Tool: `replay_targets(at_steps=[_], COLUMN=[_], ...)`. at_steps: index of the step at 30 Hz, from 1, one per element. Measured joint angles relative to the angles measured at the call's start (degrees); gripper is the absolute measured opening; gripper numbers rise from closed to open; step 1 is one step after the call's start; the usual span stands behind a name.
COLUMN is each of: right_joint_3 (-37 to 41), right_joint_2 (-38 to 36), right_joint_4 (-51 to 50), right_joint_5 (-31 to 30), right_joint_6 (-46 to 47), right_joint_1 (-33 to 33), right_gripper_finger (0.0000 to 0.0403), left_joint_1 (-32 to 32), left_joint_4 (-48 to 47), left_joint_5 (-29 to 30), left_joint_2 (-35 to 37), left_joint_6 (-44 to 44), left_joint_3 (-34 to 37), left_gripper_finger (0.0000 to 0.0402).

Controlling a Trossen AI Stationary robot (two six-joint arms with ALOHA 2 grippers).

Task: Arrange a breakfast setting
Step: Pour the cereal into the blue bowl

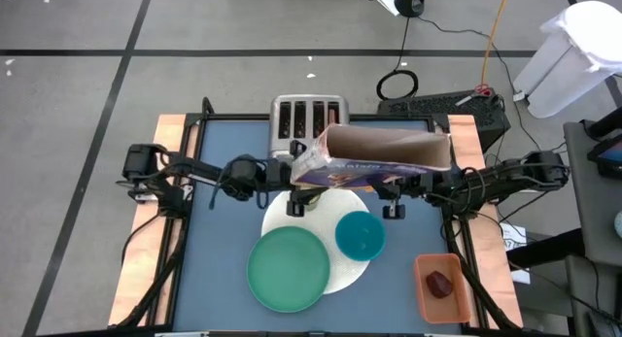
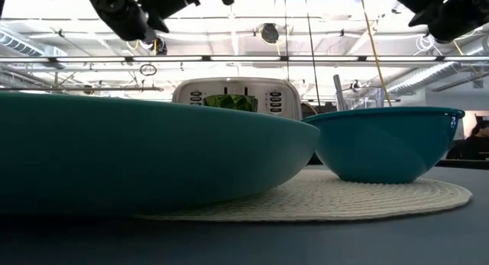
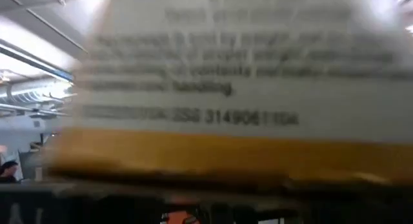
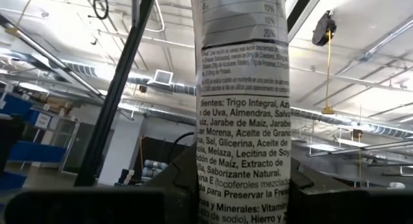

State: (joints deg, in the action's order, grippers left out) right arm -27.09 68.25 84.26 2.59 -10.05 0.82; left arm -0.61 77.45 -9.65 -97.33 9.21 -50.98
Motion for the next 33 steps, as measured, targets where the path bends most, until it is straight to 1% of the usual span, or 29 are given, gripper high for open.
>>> replay_targets(at_steps=[7, 11, 19, 33], right_joint_3=[-0.15, -0.17, -0.17, -0.11], right_joint_2=[-0.11, -0.11, -0.11, 0.0], right_joint_4=[0.41, 0.31, -0.8, -1.43], right_joint_5=[0.4, 0.33, 0.33, 0.11], right_joint_6=[-0.16, -0.3, -0.27, -0.06], right_joint_1=[0.0, 0.0, 0.0, 0.0], right_gripper_finger=[0.0098, 0.0098, 0.0098, 0.0098], left_joint_1=[0.01, 0.01, 0.01, 0.01], left_joint_4=[-0.66, -0.9, -0.89, -0.9], left_joint_5=[0.02, 0.07, 0.11, 0.66], left_joint_2=[-1.01, -1.03, -1.01, -0.99], left_joint_6=[0.32, -2.24, -3.69, -3.4], left_joint_3=[-3.88, -4.84, -4.97, -4.97], left_gripper_finger=[0.0271, 0.0271, 0.0271, 0.0271])
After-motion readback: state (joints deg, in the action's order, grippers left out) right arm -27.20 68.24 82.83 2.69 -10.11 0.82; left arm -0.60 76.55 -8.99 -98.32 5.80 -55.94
